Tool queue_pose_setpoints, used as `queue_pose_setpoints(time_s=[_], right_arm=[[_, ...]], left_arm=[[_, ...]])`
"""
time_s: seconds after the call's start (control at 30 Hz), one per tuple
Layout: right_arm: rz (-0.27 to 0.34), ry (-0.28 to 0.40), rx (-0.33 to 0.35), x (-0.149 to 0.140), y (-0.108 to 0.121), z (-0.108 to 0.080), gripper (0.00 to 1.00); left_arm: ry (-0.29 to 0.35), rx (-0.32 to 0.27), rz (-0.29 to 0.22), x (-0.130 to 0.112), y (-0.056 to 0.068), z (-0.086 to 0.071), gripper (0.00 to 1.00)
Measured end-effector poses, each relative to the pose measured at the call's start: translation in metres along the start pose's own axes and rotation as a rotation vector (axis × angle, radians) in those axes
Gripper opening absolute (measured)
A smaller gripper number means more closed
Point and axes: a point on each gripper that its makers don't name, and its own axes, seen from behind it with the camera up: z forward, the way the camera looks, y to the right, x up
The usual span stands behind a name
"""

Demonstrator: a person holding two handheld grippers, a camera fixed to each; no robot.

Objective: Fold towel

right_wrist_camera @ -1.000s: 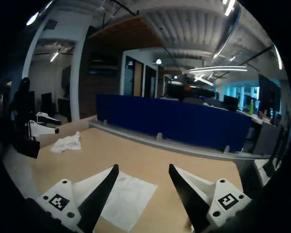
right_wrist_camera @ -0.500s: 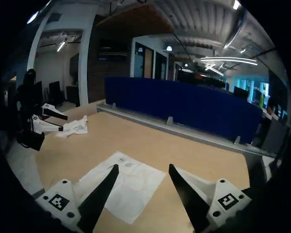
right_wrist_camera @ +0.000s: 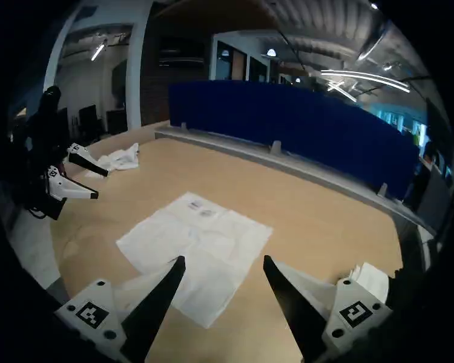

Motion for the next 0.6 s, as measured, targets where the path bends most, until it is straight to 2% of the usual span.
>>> queue_pose_setpoints(time_s=[0.1, 0.33, 0.6], right_arm=[[-0.001, -0.030, -0.003, -0.020, -0.003, 0.008, 1.00], [-0.001, -0.104, 0.005, -0.064, -0.013, 0.023, 1.00], [0.009, -0.182, 0.029, -0.106, -0.022, 0.028, 0.98]], left_arm=[[-0.039, -0.007, 0.001, -0.022, 0.005, 0.009, 0.97], [-0.121, -0.020, -0.037, -0.067, 0.013, 0.026, 0.97], [-0.193, -0.026, -0.082, -0.098, 0.021, 0.039, 0.96]])
